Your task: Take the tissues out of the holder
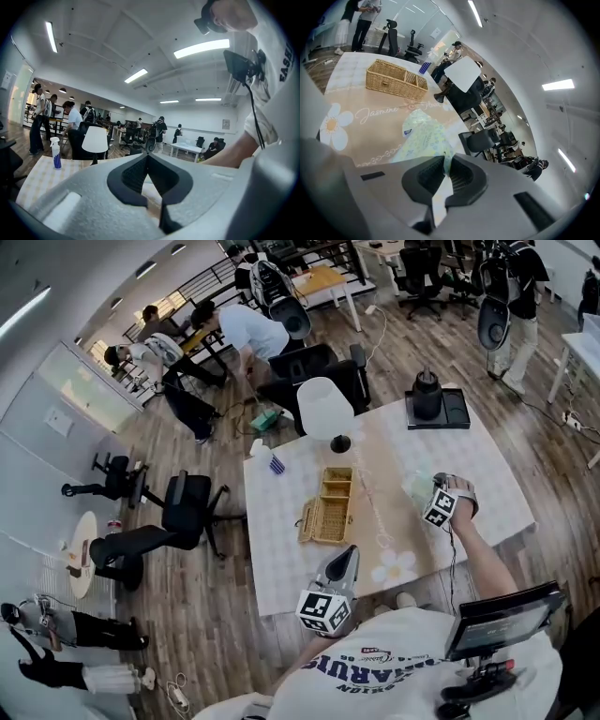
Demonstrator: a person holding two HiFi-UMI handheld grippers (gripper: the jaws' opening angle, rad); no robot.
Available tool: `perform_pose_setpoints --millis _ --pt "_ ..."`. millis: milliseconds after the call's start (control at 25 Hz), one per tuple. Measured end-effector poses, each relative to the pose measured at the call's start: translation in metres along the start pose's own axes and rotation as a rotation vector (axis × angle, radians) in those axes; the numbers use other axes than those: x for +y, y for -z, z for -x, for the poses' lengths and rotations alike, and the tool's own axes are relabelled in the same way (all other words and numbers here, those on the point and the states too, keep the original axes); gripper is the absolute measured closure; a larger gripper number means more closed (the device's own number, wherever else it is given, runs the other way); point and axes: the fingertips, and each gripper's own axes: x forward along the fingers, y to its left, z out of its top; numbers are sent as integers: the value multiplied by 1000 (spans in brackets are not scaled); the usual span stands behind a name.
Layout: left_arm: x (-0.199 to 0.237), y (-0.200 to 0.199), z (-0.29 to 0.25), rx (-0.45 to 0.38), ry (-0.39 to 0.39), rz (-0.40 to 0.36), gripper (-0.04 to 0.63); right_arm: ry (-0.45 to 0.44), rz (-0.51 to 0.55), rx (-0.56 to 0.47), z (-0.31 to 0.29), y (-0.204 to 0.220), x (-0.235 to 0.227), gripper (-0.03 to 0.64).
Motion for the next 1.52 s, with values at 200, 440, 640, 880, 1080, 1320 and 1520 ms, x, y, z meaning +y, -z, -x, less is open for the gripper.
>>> perform_pose_setpoints --millis 200,440,640,880,1080,1320,1520 --pt "5 -5 13 -2 -39 -3 592 -78 6 39 -20 13 44 613" --pt "14 0 24 -2 -90 4 592 -170 51 123 -52 39 92 612" --pt "15 0 35 3 -116 12 592 -214 39 169 -59 58 114 612" --pt "17 1 39 8 -124 5 592 -220 44 188 -59 61 119 612" --pt "18 3 36 5 -123 9 592 -283 -14 161 -57 52 120 529" --pt "17 1 35 2 -112 3 592 -327 -143 102 -43 40 106 393" --pt "22 4 36 3 -117 6 592 -276 -261 -6 -14 16 79 387"
